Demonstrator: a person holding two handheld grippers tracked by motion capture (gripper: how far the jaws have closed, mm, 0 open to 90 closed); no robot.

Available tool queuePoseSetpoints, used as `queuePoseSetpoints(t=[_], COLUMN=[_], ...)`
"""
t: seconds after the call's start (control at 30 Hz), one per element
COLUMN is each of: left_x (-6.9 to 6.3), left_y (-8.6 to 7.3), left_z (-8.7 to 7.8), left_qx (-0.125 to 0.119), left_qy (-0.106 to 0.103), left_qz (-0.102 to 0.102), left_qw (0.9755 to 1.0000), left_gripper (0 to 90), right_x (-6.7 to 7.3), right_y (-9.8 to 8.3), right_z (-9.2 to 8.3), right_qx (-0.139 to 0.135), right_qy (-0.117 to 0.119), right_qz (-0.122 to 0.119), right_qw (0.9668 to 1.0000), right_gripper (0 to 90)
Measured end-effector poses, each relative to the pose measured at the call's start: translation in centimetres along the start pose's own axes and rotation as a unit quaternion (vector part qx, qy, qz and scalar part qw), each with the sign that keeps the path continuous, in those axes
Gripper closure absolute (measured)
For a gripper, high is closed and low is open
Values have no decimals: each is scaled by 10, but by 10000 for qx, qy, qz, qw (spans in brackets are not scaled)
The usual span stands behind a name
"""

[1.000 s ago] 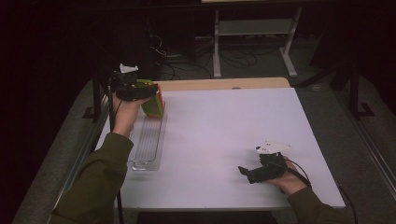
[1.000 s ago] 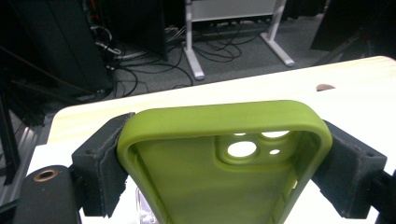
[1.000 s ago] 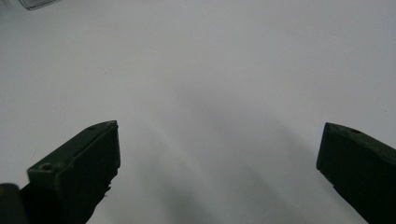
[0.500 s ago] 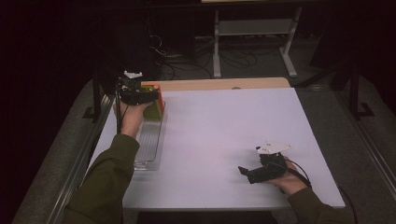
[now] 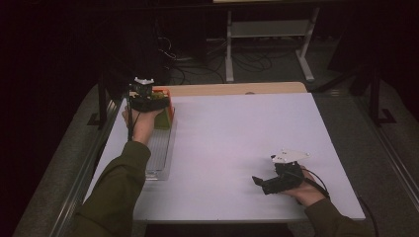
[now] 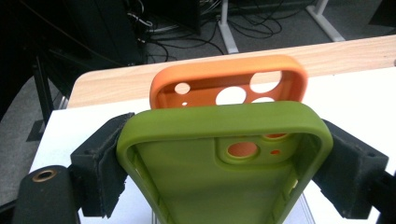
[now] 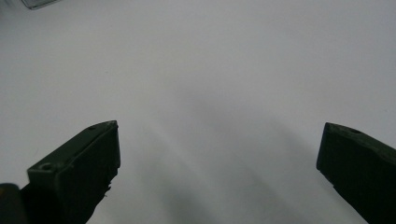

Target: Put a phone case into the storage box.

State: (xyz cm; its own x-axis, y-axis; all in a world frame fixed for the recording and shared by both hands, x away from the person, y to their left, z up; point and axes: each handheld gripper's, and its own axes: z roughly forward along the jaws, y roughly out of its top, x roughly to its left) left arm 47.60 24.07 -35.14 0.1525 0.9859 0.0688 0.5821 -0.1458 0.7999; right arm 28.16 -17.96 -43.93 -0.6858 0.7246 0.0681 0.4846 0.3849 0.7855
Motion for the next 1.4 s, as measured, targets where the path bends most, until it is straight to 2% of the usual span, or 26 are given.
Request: queuePoseSetpoints(t=[0.33,0.4,0.6,0.8,0.97,1.27,1.3,1.4], left_x=[-2,-3,-2,1,4,15,16,16], left_y=[-2,-2,-3,-2,-1,3,3,2], left_z=[8,10,14,10,7,-1,-2,-6], left_qx=[-17,6,5,-35,19,-28,-63,39], left_qy=[-15,-22,-65,-168,-246,-197,-217,-357], left_qz=[106,53,76,7,89,165,180,210], left_qw=[9999,10000,9999,9999,9997,9997,9996,9991], left_gripper=[133,112,60,10,0,0,0,0], right_x=[0,0,0,0,0,-1,-1,0], right_y=[-1,-1,-1,-1,-1,-1,-1,-1], right_z=[0,0,0,-1,-1,0,-1,-1], right_qx=[34,42,30,47,58,51,49,56], right_qy=[-7,-10,-10,-26,-31,-32,-34,-31], right_qz=[17,23,-17,22,-38,-46,-44,-1], right_qw=[10000,10000,10000,10000,10000,10000,10000,10000], right_gripper=[0,0,0,0,0,0,0,0])
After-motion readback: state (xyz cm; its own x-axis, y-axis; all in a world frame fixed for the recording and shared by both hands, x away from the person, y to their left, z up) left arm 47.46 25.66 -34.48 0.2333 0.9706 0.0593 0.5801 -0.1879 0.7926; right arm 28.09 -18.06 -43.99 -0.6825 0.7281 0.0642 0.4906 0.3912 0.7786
